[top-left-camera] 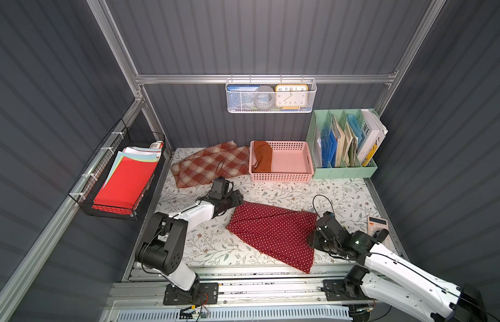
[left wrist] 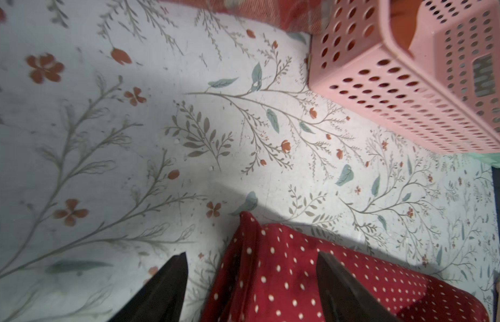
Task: Roll up the skirts
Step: Adjust the skirt at the center of the board.
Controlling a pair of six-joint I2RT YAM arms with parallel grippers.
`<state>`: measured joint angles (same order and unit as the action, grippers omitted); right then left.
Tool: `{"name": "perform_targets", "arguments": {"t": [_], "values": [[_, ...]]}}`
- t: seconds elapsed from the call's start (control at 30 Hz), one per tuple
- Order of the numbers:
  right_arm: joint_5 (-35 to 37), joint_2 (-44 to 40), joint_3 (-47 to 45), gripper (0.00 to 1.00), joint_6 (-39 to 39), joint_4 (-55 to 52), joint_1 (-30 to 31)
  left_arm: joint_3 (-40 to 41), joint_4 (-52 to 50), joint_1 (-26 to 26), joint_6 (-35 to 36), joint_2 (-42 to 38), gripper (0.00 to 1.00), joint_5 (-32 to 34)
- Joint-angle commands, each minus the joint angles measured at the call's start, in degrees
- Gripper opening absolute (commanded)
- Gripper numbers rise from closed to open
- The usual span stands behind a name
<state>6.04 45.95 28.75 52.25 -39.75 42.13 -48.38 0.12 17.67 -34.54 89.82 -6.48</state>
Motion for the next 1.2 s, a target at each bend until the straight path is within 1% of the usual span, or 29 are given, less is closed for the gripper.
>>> {"name": "perform_targets", "arguments": {"t": [0.0, 0.07, 0.17, 0.23, 0.33, 0.4, 0.53, 0.57, 0.67, 0.73, 0.77, 0.87, 0.97, 1.07, 1.17], "values": [[1.4, -2.0, -2.9, 0.57, 11.0, -9.1, 6.4, 2.5, -2.5, -0.2, -0.6, -6.0, 0.75, 2.2], [4.1, -3.5, -3.5, 0.56, 16.4, -12.5, 12.0, 4.6, -4.2, -0.3, -0.6, -8.7, 0.76, 1.8], [5.1, -5.2, -3.5, 0.56, 20.2, -15.5, 15.9, 8.6, -5.3, -0.2, -0.2, -12.6, 0.76, 0.9], [4.6, -6.1, -4.7, 0.53, 20.2, -11.9, 17.2, 10.9, -5.8, -0.2, -0.1, -14.8, 0.75, 0.8], [4.6, -5.3, -4.7, 0.49, 19.0, -6.6, 17.4, 12.9, -6.3, -0.3, -0.3, -16.3, 0.75, -0.2], [3.4, -3.2, -4.8, 0.47, 18.5, -3.2, 17.3, 12.6, -6.4, -0.3, -0.3, -16.0, 0.75, -0.4], [1.7, 3.2, -4.6, 0.38, 18.3, -0.8, 17.4, 11.9, -5.9, -0.2, -0.3, -15.8, 0.75, -0.8], [1.3, 4.3, -4.8, 0.35, 18.6, 0.3, 17.4, 11.8, -5.9, -0.3, -0.4, -15.7, 0.75, -1.2], [-0.2, 5.5, -4.5, 0.22, 18.7, 1.7, 17.4, 11.1, -6.4, -0.2, -0.3, -15.6, 0.75, -1.6], [-0.5, 5.0, -4.4, 0.08, 18.5, 1.4, 17.4, 10.7, -6.8, -0.3, -0.2, -15.8, 0.74, -1.5], [-0.3, 4.3, -4.3, 0.00, 18.6, 0.7, 17.5, 10.7, -6.7, -0.3, -0.2, -15.9, 0.74, -1.2], [-1.0, 0.6, -4.4, 0.00, 19.3, -0.7, 17.7, 10.8, -6.5, -0.3, -0.2, -15.5, 0.74, -1.3], [-2.1, -4.1, -3.9, 0.00, 20.9, -4.0, 19.3, 10.9, -5.6, -0.3, -0.2, -15.0, 0.73, -1.6], [-4.2, -9.5, -4.0, 0.00, 23.9, -6.8, 22.8, 11.1, -4.9, -0.3, -0.2, -14.5, 0.73, -1.8], [-6.1, -13.3, -6.4, 0.00, 27.2, -8.6, 26.4, 11.2, -4.2, -0.3, -0.1, -14.1, 0.72, -1.8]]}}
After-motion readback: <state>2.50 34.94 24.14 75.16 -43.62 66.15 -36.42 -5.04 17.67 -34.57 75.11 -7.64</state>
